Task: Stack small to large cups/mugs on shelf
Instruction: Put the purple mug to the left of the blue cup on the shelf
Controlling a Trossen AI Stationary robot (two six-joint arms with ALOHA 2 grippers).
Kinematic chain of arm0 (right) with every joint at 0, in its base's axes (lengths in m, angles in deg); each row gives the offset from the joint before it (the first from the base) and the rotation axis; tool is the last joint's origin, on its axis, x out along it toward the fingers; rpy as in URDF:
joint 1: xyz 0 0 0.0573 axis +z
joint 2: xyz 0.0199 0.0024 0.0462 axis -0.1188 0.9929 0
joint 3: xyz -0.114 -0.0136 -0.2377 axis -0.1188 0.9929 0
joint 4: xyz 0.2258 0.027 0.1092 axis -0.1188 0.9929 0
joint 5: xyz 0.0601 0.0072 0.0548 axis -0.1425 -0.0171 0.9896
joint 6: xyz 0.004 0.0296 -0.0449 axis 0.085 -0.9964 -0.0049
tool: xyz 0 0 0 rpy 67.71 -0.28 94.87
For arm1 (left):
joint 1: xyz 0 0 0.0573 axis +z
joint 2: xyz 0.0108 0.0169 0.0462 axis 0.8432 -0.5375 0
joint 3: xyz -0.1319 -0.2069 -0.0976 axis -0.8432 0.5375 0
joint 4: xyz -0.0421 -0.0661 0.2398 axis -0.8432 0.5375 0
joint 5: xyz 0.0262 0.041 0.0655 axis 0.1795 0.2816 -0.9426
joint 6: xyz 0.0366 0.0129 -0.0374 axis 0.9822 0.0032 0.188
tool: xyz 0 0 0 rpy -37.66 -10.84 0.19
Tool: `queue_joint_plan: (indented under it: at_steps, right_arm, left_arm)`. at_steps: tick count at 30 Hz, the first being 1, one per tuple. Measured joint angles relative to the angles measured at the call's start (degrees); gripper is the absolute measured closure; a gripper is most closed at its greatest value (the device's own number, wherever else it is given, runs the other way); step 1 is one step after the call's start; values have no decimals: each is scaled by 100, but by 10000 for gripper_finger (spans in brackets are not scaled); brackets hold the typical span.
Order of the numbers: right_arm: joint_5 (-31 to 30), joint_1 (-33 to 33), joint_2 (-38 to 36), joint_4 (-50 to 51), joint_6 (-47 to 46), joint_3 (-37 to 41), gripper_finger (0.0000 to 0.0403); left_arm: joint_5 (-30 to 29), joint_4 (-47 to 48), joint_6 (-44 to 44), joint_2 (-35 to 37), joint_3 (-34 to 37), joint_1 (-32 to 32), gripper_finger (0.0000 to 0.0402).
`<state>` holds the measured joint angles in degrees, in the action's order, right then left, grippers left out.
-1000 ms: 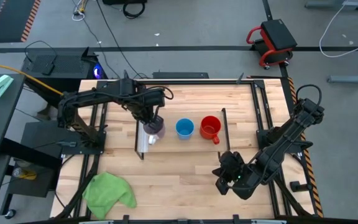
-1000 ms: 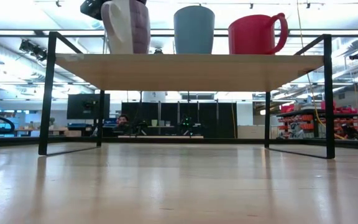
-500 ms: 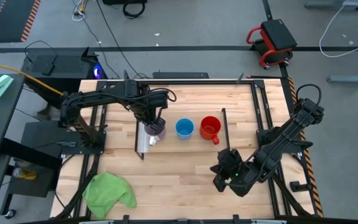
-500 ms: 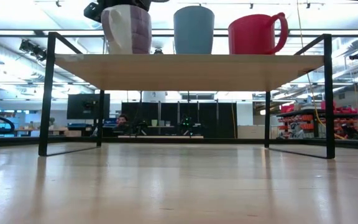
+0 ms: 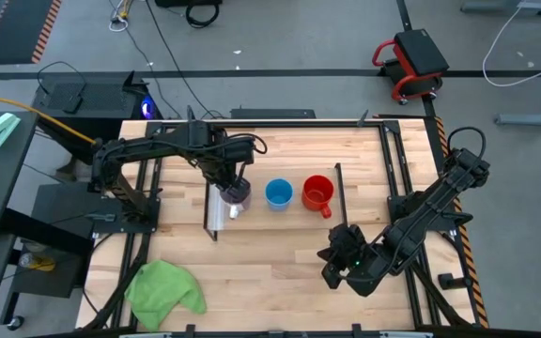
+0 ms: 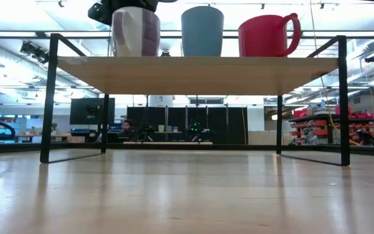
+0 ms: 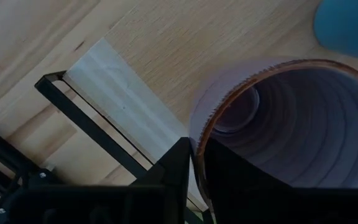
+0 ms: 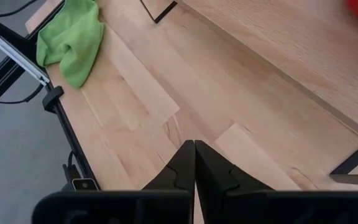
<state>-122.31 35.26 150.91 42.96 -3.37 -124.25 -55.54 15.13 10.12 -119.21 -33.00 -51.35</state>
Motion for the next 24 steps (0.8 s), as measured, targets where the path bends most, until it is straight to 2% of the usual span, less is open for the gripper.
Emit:
queue_joint_plan:
  at_steps: [9, 24]
  right_arm:
    - [0, 4, 0, 2, -2, 0, 390]
    - [0, 4, 0, 2, -47, 0, 391]
  left_arm:
    - [366, 15, 22, 0, -23, 2, 348]
    - [250, 6, 18, -2, -549, 0, 332]
